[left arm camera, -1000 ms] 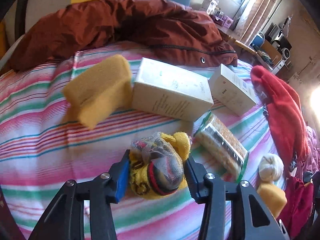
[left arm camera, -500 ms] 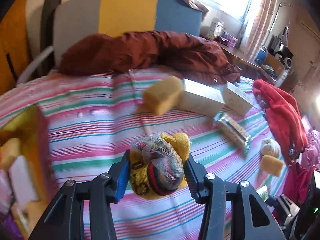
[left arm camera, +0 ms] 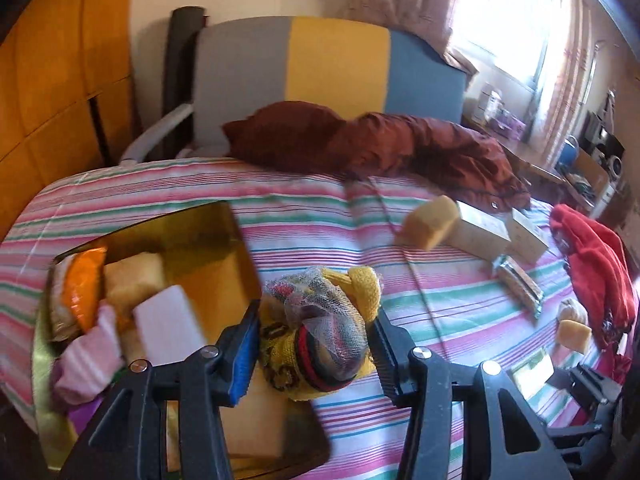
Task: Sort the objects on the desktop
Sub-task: 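Carry the green box and yellow mesh bag to the gold tray and release both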
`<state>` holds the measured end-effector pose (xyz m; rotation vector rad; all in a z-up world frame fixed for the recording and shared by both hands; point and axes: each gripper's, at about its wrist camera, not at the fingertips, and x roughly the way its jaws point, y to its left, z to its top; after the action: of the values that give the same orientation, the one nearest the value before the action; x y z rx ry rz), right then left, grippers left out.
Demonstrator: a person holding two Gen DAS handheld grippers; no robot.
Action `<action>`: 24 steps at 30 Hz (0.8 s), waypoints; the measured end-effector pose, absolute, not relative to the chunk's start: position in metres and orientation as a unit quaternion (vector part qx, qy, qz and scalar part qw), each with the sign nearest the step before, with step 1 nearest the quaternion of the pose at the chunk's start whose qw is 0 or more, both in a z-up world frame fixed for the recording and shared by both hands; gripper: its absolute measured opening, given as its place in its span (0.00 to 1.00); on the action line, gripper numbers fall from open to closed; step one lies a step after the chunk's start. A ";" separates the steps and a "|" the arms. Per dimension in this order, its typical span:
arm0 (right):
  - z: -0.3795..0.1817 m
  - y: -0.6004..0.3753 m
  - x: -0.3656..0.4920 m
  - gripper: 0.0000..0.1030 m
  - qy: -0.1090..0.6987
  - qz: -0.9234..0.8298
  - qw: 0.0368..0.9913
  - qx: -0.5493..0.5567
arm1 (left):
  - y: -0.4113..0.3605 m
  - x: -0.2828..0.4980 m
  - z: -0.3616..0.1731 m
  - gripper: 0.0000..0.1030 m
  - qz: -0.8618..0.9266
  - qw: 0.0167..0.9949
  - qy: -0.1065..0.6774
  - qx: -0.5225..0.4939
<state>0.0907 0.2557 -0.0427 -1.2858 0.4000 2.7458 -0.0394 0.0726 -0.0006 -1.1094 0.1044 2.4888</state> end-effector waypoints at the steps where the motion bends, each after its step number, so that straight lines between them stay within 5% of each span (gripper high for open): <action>1: -0.040 0.252 0.087 0.73 0.132 0.898 0.034 -0.419 | 0.064 -0.040 -0.001 0.49 0.894 0.200 0.033 -0.399; 24: -0.006 0.119 -0.071 0.73 0.119 0.873 -0.158 -0.446 | -0.087 -0.076 -0.024 0.52 0.907 0.082 -0.068 -0.408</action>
<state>-0.0714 0.1187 -0.0063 -1.5605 0.4175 3.0581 -0.0761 -0.0867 -0.0238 -1.2187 -0.2029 2.7085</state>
